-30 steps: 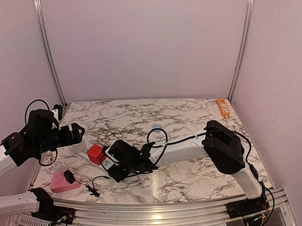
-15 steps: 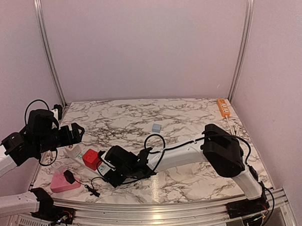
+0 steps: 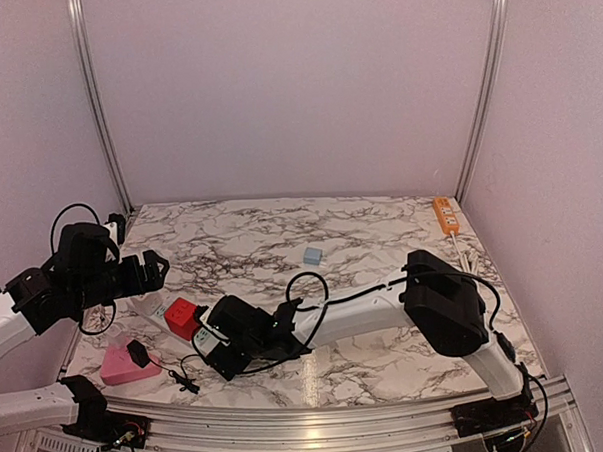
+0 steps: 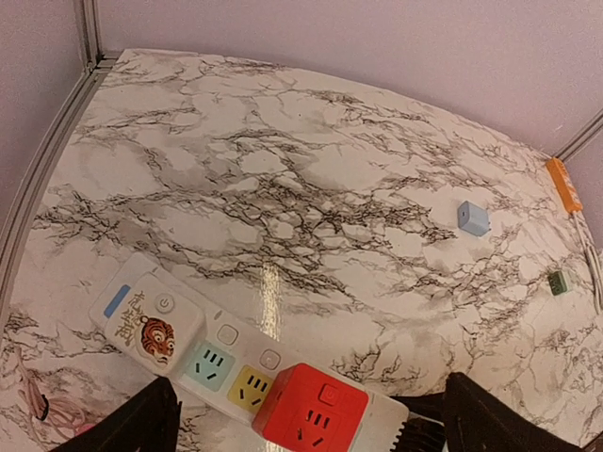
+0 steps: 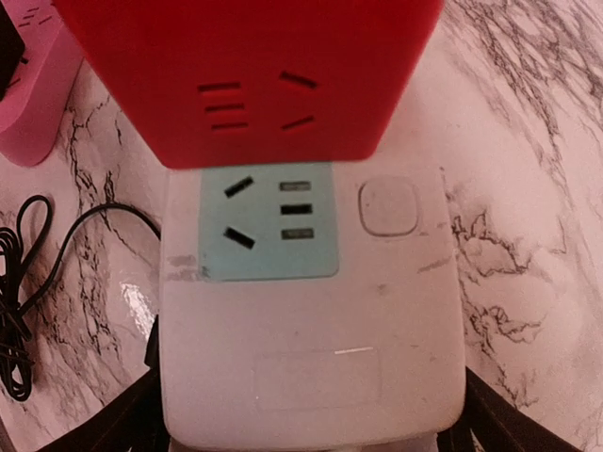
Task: Insert the plug
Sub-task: Move the socket to the center of the board, then move the plug to the center of the board.
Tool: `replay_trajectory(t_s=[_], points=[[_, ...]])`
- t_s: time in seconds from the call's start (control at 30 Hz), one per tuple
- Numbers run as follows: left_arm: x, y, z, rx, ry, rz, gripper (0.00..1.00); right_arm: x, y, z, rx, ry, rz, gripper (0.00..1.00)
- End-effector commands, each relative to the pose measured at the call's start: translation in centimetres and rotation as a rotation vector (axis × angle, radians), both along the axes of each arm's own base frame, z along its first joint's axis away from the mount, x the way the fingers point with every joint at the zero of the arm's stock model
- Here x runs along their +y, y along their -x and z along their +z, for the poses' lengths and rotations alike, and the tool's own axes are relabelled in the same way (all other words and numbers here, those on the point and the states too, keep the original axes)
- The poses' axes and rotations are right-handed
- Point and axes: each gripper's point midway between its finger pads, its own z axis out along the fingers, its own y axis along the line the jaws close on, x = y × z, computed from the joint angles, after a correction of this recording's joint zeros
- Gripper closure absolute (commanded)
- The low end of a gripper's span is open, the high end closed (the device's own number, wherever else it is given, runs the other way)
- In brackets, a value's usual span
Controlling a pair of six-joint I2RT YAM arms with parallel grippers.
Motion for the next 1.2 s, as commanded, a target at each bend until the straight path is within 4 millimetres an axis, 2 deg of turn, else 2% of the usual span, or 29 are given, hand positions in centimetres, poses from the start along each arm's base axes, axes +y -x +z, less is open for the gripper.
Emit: replay_trajectory(t_s=[0.0, 0.2, 0.43, 0.57, 0.67, 0.77, 0.87, 1.0, 1.13, 1.17], points=[[0.2, 0.1, 0.1, -0.016, 0.027, 0.011, 0.01, -0.7, 0.9, 0.2, -0.016, 0.040, 0.012, 0.10], [0.2, 0.2, 0.2, -0.020, 0.031, 0.011, 0.01, -1.4, 0.4, 2.4, -0.071, 0.058, 0.015, 0.02], [0.2, 0.2, 0.2, -0.020, 0.030, 0.009, 0.01, -3.3, -0.1, 4.6, -0.119, 0.092, 0.001, 0.01], [0.2, 0.2, 0.2, -0.019, 0.032, 0.009, 0.01, -5.0, -0.6, 6.4, -0.124, 0.079, -0.027, 0.01], [0.1, 0.2, 0.1, -0.015, 0.032, 0.006, 0.01, -7.2, -1.8, 7.4, -0.106, 0.059, -0.081, 0.02], [0.1, 0.2, -0.1, -0.013, 0.029, 0.005, 0.01, -10.7, -4.2, 7.8, -0.097, 0.048, -0.172, 0.02], [0.2, 0.2, -0.2, -0.013, 0.025, 0.004, 0.01, -15.0, -7.1, 8.4, -0.111, 0.047, -0.294, 0.02], [0.0, 0.2, -0.3, -0.009, 0.026, -0.005, 0.01, -22.3, -11.5, 9.4, -0.148, 0.057, -0.537, 0.02], [-0.2, 0.3, -0.5, -0.006, 0.032, -0.013, 0.01, -29.5, -14.8, 10.0, -0.166, 0.044, -0.749, 0.01], [-0.2, 0.3, -0.5, -0.006, 0.032, -0.013, 0.01, -31.8, -15.7, 9.9, -0.167, 0.048, -0.809, 0.02]])
